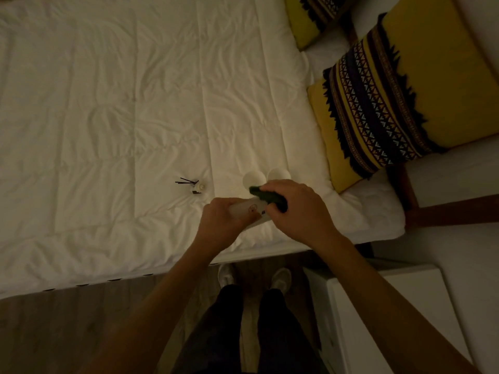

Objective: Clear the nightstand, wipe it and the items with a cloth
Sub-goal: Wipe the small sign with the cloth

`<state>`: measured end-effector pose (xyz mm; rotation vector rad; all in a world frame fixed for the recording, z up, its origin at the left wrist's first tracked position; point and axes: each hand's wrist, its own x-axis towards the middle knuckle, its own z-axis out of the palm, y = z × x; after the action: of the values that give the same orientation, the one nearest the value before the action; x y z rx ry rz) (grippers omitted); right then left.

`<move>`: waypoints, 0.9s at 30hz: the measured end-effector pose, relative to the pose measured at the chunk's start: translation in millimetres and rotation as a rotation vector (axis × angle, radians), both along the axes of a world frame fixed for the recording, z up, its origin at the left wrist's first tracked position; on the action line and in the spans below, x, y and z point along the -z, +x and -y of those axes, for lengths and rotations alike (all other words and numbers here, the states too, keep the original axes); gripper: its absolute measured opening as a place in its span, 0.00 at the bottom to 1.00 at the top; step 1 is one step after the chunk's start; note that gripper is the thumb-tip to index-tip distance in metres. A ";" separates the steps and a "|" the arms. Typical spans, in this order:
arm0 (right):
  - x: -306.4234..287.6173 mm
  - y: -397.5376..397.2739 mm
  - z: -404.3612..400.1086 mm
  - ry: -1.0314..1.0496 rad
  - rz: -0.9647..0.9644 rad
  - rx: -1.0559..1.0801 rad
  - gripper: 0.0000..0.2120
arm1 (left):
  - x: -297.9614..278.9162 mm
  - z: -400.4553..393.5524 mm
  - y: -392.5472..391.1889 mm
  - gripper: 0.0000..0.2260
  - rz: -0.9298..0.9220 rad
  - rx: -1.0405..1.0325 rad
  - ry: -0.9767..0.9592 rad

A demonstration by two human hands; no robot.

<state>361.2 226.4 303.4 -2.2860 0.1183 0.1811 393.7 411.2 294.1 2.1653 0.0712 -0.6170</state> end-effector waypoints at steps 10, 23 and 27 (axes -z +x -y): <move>-6.8 -10.4 -46.2 0.002 0.026 -0.128 0.22 | 28.2 1.7 -5.8 0.06 0.147 0.132 0.383; 54.5 34.1 8.4 0.246 -0.102 0.230 0.15 | 68.7 -23.8 52.9 0.09 0.139 0.012 0.388; 69.8 39.9 9.7 0.276 -0.117 0.229 0.15 | 93.3 -18.8 83.0 0.11 0.157 0.197 0.464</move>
<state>401.0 216.7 233.6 -1.9693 0.3901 0.1984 476.6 429.9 200.8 2.6869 -0.0946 -0.5796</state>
